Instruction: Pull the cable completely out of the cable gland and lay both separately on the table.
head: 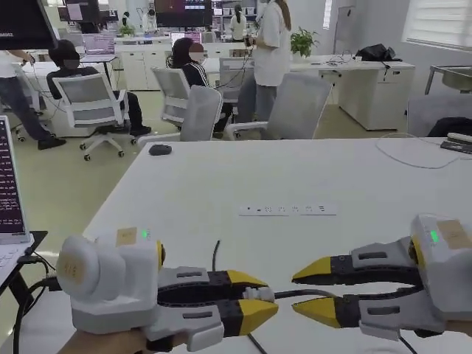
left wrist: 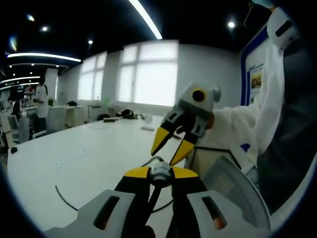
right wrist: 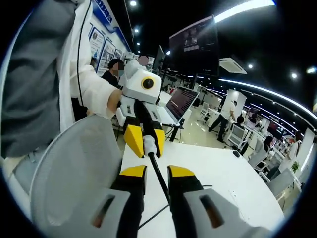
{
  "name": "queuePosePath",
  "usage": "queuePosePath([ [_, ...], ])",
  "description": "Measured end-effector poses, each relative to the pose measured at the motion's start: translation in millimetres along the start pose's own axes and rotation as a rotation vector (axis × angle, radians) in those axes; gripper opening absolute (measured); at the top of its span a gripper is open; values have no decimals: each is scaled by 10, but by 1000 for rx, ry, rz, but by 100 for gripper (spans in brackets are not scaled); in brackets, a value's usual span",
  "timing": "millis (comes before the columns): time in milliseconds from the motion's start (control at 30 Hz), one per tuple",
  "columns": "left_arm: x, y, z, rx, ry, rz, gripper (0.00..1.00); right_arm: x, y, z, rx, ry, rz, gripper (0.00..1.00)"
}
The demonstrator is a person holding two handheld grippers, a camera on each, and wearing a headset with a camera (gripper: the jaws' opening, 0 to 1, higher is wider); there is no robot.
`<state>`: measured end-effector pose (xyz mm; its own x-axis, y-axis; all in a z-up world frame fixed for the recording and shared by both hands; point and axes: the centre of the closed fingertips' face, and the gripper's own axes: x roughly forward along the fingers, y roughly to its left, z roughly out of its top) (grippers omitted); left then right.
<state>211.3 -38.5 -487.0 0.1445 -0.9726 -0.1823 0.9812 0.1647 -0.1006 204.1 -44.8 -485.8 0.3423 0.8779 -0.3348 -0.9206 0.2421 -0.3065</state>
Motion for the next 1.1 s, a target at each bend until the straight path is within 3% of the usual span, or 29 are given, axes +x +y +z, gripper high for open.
queuePosePath([
  [133, 7, -14, -1, 1, 1, -8, 17, 55, 34, -9, -24, 15, 26, 14],
  [267, 15, -28, -13, 4, 9, -16, 17, 73, 46, -29, -33, 23, 34, 5],
  [867, -5, 57, -36, -5, 16, -4, 17, 113, 10, -77, -34, 20, 34, 4],
  [1100, -74, 108, -20, -16, 4, 15, 17, 38, -56, -154, -20, 30, 11, 4],
])
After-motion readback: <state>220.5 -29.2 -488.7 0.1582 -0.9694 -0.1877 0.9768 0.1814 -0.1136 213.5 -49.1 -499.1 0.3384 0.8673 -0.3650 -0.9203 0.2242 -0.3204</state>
